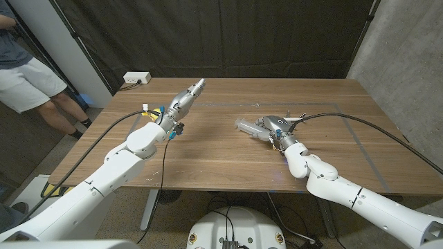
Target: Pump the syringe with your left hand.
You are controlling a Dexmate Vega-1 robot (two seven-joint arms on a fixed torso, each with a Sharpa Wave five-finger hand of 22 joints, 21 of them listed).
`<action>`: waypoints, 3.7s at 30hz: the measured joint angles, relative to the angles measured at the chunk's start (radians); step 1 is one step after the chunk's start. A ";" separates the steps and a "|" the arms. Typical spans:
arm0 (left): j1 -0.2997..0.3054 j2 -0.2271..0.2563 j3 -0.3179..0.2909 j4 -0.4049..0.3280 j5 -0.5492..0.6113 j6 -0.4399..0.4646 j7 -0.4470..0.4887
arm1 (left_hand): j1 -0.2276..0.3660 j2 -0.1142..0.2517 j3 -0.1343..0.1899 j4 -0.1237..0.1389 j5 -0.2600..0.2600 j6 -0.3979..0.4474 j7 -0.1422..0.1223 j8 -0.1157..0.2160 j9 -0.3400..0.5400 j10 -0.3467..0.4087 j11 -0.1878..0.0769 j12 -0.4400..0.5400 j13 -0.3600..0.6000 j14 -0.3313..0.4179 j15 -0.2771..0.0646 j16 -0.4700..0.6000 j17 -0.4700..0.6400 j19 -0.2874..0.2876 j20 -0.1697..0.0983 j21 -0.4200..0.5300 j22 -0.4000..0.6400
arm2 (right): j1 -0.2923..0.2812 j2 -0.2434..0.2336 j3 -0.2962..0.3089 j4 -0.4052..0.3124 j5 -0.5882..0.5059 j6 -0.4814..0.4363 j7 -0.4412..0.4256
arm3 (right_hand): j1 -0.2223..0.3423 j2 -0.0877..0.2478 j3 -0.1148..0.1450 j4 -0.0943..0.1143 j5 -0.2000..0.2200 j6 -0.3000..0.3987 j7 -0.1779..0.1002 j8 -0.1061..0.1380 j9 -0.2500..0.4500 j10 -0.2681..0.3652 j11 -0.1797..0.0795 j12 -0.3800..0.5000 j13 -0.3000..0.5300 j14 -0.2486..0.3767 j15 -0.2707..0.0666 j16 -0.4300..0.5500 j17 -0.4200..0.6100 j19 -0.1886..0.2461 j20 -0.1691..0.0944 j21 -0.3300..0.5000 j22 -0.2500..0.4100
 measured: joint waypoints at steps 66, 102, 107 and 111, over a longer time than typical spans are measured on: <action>-0.011 0.004 -0.009 0.027 -0.022 -0.023 -0.033 | 0.000 0.000 0.000 0.000 0.000 0.000 0.000 0.000 0.000 0.008 0.008 0.000 0.000 0.009 0.009 0.000 0.000 0.000 0.000 -0.002 0.000 | -0.059 -0.072 0.134 -0.194 0.174 0.015 0.044 | -0.317 -0.003 -0.147 0.097 0.023 -0.447 0.009 -0.012 -0.129 -0.513 0.106 0.004 0.000 -0.581 0.109 -0.011 0.002 -0.351 0.019 -0.320 -0.003; 0.013 -0.019 -0.054 0.128 -0.117 -0.110 -0.081 | 0.010 -0.004 0.000 0.000 0.000 0.002 0.005 0.000 0.000 0.039 -0.004 0.007 0.000 0.043 0.000 0.008 0.000 0.059 -0.005 0.015 0.000 | -0.135 0.119 0.429 0.112 1.002 0.633 0.136 | -0.492 0.043 -0.188 0.184 0.023 -0.464 0.064 -0.017 -0.157 -0.546 0.167 0.007 -0.008 -0.634 0.123 -0.007 -0.012 -0.386 0.023 -0.390 -0.001; 0.004 -0.027 -0.047 0.130 -0.118 -0.105 -0.082 | 0.010 -0.004 0.000 0.000 0.000 0.002 0.005 0.000 0.000 0.039 -0.004 0.007 0.000 0.043 0.000 0.008 0.000 0.059 -0.005 0.015 0.000 | -0.132 0.129 0.441 0.142 1.060 0.645 0.177 | -0.497 0.038 -0.187 0.184 0.023 -0.469 0.069 -0.017 -0.158 -0.551 0.172 0.007 -0.008 -0.634 0.131 -0.007 -0.012 -0.381 0.018 -0.390 -0.001; 0.002 -0.030 -0.044 0.128 -0.117 -0.095 -0.076 | 0.009 -0.004 0.000 0.000 0.000 0.002 0.005 0.000 0.000 0.039 -0.004 0.007 0.000 0.043 0.000 0.008 0.000 0.059 -0.005 0.015 0.000 | -0.127 0.136 0.448 0.163 1.101 0.650 0.210 | -0.497 0.038 -0.188 0.184 0.023 -0.469 0.069 -0.017 -0.161 -0.551 0.172 0.007 -0.008 -0.632 0.132 -0.007 -0.012 -0.377 0.021 -0.390 -0.001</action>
